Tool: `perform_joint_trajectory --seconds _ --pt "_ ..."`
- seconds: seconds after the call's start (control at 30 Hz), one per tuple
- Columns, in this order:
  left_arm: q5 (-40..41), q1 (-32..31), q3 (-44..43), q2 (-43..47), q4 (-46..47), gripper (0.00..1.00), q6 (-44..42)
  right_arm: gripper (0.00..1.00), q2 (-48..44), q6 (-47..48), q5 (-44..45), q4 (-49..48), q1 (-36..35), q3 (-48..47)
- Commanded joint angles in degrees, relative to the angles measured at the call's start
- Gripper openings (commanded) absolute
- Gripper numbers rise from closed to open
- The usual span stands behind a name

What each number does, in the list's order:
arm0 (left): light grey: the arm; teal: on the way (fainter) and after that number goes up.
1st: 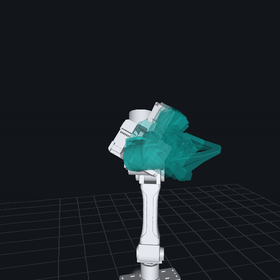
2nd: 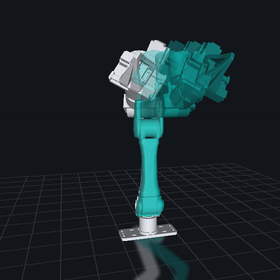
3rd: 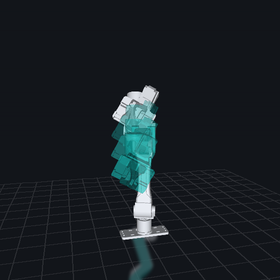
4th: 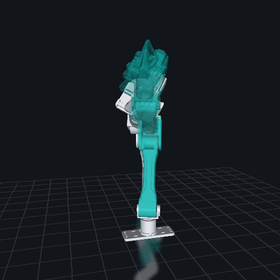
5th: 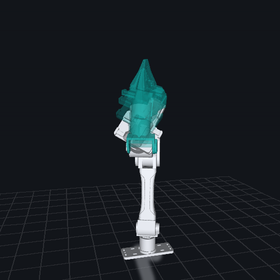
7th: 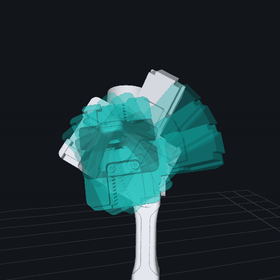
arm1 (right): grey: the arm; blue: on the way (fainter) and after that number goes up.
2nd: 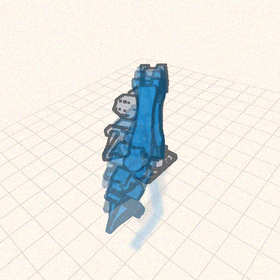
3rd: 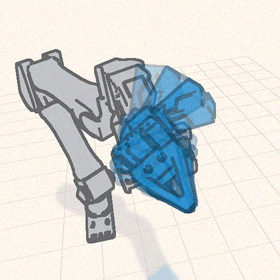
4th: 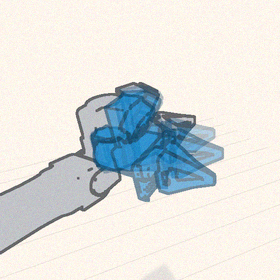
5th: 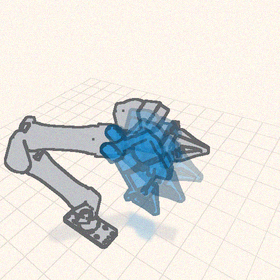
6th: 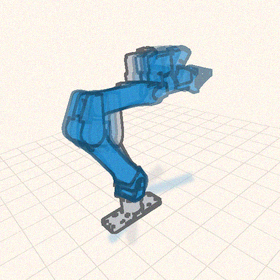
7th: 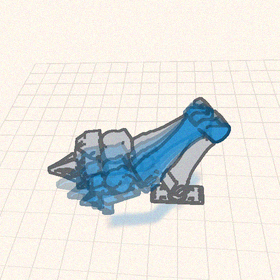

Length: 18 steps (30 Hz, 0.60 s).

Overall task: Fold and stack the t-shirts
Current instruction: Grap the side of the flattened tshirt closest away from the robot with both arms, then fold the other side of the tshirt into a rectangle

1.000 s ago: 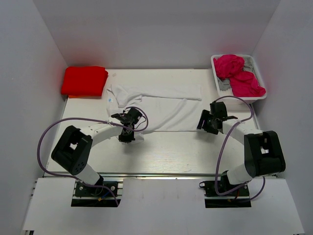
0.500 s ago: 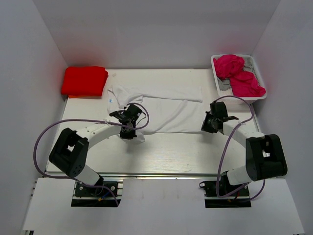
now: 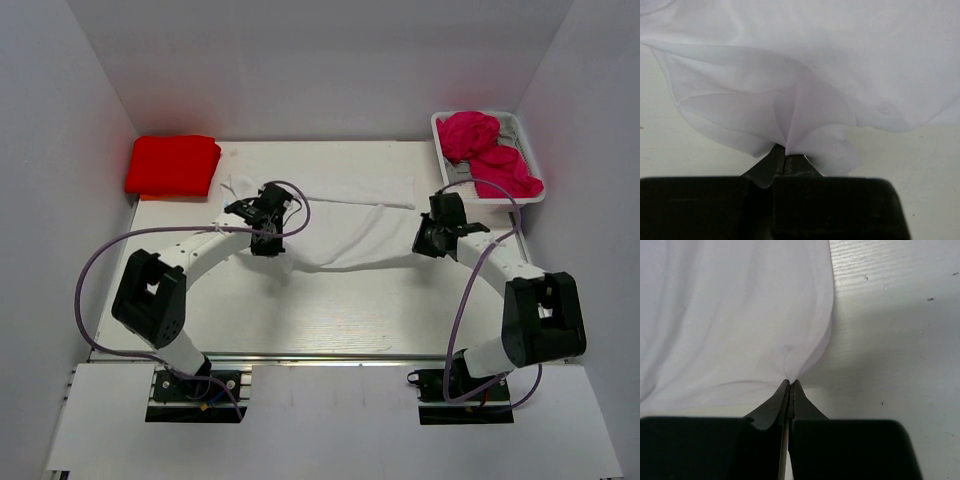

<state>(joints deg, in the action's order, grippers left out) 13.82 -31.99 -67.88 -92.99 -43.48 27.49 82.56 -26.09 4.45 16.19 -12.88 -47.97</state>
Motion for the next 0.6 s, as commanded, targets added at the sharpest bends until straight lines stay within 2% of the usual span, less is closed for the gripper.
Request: perform_joint_trajectory --seconds 0.0,0.27,0.4,0.57 --pt "-2.74 2.97 -2.69 0.53 1.54 0.00 -3.74 0.00 1.98 1.39 1.70 1.39 0.05 -4.58" --pt "-9.42 8.34 -7.26 -4.65 3.05 0.00 -9.37 0.00 6.90 2.09 4.51 3.41 0.05 -11.96" --pt "-16.00 10.10 -9.02 -6.93 5.43 0.00 -12.71 0.00 9.72 2.44 5.75 3.68 0.14 -15.39" --pt "-16.64 11.85 -13.59 -9.13 5.43 0.00 -15.18 0.00 13.22 2.97 6.45 3.94 0.31 -19.62"
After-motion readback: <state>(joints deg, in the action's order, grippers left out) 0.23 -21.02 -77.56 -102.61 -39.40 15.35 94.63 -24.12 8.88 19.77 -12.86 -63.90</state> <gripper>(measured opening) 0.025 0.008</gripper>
